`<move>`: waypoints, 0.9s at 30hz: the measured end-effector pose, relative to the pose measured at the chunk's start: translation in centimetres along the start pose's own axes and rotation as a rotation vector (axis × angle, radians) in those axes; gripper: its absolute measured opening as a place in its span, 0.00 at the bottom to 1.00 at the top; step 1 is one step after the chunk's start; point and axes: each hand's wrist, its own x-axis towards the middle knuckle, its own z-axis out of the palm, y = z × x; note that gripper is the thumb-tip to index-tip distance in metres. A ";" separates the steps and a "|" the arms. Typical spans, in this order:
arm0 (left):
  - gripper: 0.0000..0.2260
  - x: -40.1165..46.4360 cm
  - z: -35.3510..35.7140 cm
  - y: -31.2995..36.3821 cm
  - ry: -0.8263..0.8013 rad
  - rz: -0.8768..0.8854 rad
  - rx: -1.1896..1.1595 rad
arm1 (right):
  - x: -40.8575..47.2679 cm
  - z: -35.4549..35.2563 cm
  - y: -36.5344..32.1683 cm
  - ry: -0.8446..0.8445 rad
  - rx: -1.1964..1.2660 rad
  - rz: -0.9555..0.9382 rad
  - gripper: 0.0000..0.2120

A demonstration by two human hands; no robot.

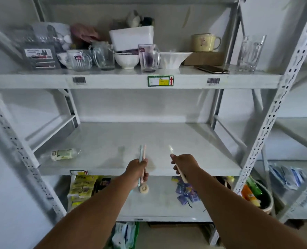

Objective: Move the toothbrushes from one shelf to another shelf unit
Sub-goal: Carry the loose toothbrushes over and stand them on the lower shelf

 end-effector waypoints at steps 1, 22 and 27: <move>0.08 1.6 0.6 0.1 0.026 -0.014 0.001 | 1.8 0.1 0.0 -0.006 0.001 0.006 0.17; 0.15 23.7 4.3 -2.0 0.265 -0.004 0.564 | 24.6 8.8 4.0 -0.006 -0.251 0.016 0.14; 0.13 27.4 3.5 -2.6 0.239 0.056 0.597 | 27.4 11.9 3.5 -0.003 -0.244 0.058 0.11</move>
